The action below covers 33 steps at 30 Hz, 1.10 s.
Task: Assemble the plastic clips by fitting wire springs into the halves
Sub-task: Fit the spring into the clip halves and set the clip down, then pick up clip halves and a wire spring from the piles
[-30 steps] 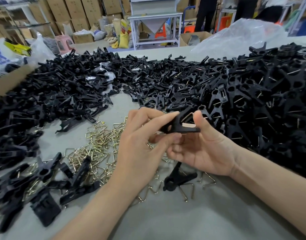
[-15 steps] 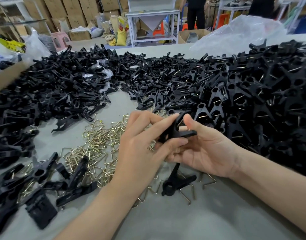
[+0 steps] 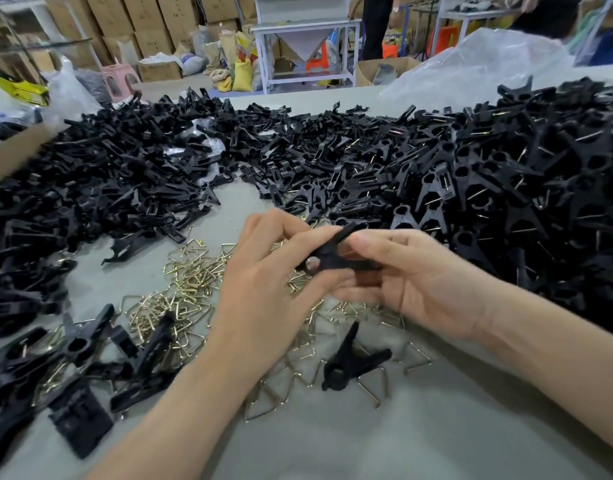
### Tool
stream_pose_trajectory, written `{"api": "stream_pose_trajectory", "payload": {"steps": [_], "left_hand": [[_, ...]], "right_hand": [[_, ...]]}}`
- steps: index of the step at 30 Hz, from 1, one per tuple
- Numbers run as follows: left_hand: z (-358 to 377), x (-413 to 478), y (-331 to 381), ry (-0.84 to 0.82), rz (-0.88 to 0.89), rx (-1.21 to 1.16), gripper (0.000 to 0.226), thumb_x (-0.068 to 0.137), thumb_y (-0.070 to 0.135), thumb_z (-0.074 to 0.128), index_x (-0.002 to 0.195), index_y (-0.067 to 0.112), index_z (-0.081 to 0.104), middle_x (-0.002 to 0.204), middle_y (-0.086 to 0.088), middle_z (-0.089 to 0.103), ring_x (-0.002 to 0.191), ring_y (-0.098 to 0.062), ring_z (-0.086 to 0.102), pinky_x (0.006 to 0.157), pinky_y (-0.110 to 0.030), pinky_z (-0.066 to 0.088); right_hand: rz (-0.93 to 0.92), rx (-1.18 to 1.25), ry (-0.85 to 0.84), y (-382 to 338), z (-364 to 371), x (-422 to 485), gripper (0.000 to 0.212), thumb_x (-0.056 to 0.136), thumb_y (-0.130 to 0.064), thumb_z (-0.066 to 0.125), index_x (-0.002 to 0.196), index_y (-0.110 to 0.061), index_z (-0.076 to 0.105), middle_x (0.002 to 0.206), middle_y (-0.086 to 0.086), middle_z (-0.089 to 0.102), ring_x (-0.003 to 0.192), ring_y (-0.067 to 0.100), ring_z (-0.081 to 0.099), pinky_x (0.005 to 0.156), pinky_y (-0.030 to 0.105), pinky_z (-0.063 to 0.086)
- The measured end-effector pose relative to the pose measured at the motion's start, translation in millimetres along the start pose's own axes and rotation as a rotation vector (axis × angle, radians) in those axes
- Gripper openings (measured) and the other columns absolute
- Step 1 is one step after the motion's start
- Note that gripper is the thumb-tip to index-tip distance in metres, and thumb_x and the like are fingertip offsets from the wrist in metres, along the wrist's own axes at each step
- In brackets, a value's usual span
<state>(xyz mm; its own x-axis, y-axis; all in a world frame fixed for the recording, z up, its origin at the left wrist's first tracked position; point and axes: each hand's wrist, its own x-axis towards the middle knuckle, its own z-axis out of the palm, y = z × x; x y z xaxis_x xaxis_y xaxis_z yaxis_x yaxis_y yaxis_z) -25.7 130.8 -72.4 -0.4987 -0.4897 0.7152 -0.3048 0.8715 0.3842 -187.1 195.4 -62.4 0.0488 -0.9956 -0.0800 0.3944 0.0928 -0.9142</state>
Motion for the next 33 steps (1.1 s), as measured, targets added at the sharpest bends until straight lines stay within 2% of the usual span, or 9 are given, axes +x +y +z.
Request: {"api": "stream_pose_trajectory", "payload": {"steps": [3, 6, 10, 12, 14, 17, 22, 29, 33], "left_hand": [[1.2, -1.0, -2.7, -0.084, -0.008, -0.010, 0.038, 0.079, 0.032, 0.072, 0.111, 0.011, 0.071, 0.090, 0.003, 0.051, 0.079, -0.010, 0.050, 0.074, -0.012, 0.040], [2.1, 0.5, -2.9, -0.059, -0.001, -0.050, 0.036, 0.078, 0.029, 0.073, 0.108, 0.011, 0.071, 0.089, 0.001, 0.055, 0.081, -0.007, 0.050, 0.075, -0.013, 0.042], [-12.5, 6.2, -20.3, 0.182, -0.173, -0.010, 0.025, 0.080, 0.030, 0.067, 0.100, 0.015, 0.068, 0.088, 0.009, 0.053, 0.077, 0.000, 0.043, 0.076, -0.009, 0.039], [-11.7, 8.3, -16.9, 0.283, -0.263, -0.097, 0.018, 0.082, 0.026, 0.069, 0.099, 0.023, 0.062, 0.089, 0.017, 0.049, 0.079, 0.003, 0.045, 0.073, -0.012, 0.041], [-2.6, 7.2, -6.3, 0.255, -0.249, -0.121, 0.025, 0.083, 0.021, 0.071, 0.105, 0.025, 0.061, 0.093, 0.020, 0.046, 0.084, 0.007, 0.046, 0.076, -0.009, 0.040], [2.4, 4.3, -10.7, 0.244, -0.280, -0.156, 0.030, 0.086, 0.018, 0.069, 0.114, 0.026, 0.060, 0.096, 0.018, 0.046, 0.086, 0.007, 0.047, 0.077, -0.008, 0.040], [-5.8, 5.1, -27.2, 0.284, -0.427, -0.307, 0.028, 0.089, 0.011, 0.065, 0.113, 0.024, 0.058, 0.106, 0.005, 0.063, 0.090, -0.008, 0.063, 0.077, -0.018, 0.047], [-11.8, 8.6, -29.7, 0.299, -0.495, -0.382, 0.028, 0.089, 0.014, 0.066, 0.098, 0.039, 0.058, 0.092, 0.014, 0.070, 0.088, -0.001, 0.067, 0.081, -0.018, 0.052], [-14.3, 9.0, -29.2, 0.307, -0.495, -0.372, 0.027, 0.090, 0.014, 0.065, 0.099, 0.038, 0.057, 0.094, 0.012, 0.070, 0.088, -0.004, 0.068, 0.082, -0.025, 0.054]], "right_hand": [[-0.075, -0.156, 0.061, -2.8, -2.0, -0.3, 0.011, 0.075, -0.011, 0.061, 0.071, 0.000, 0.062, 0.077, 0.012, 0.069, 0.068, 0.018, 0.068, 0.062, 0.022, 0.056], [-0.127, -0.102, 0.041, -6.4, 1.8, -0.3, 0.011, 0.076, -0.008, 0.058, 0.065, -0.004, 0.057, 0.074, 0.011, 0.066, 0.071, 0.021, 0.069, 0.066, 0.028, 0.057], [-0.269, 0.014, 0.254, -36.0, -15.0, -6.9, 0.015, 0.086, -0.005, 0.045, 0.071, -0.008, 0.043, 0.064, 0.007, 0.064, 0.070, 0.024, 0.070, 0.059, 0.026, 0.056], [-0.274, -0.210, 0.176, -35.1, -10.5, -10.6, 0.025, 0.091, -0.018, 0.050, 0.068, -0.009, 0.051, 0.069, 0.009, 0.066, 0.069, 0.025, 0.068, 0.054, 0.028, 0.054], [-0.309, -0.705, 0.150, -16.5, 0.8, -10.1, 0.036, 0.087, -0.040, 0.053, 0.064, -0.012, 0.056, 0.071, 0.008, 0.064, 0.062, 0.025, 0.062, 0.053, 0.031, 0.052], [-0.477, -1.224, 0.184, -2.8, 8.3, -6.6, 0.030, 0.084, -0.044, 0.054, 0.068, -0.019, 0.062, 0.072, -0.004, 0.058, 0.062, 0.011, 0.055, 0.059, 0.017, 0.042], [-0.416, -1.489, 0.117, -3.5, -2.4, -5.3, 0.005, 0.084, -0.022, 0.069, 0.087, -0.019, 0.066, 0.085, -0.013, 0.055, 0.075, -0.002, 0.053, 0.069, 0.008, 0.037], [-0.499, -1.633, 0.102, -4.7, 17.8, 13.2, 0.025, 0.090, -0.022, 0.062, 0.114, -0.022, 0.068, 0.096, -0.011, 0.059, 0.094, 0.012, 0.051, 0.086, 0.026, 0.041], [-0.320, -1.705, -0.106, -3.3, 37.7, 45.0, 0.035, 0.093, -0.009, 0.053, 0.125, -0.024, 0.061, 0.103, -0.008, 0.052, 0.097, 0.008, 0.045, 0.093, 0.027, 0.039]]}}
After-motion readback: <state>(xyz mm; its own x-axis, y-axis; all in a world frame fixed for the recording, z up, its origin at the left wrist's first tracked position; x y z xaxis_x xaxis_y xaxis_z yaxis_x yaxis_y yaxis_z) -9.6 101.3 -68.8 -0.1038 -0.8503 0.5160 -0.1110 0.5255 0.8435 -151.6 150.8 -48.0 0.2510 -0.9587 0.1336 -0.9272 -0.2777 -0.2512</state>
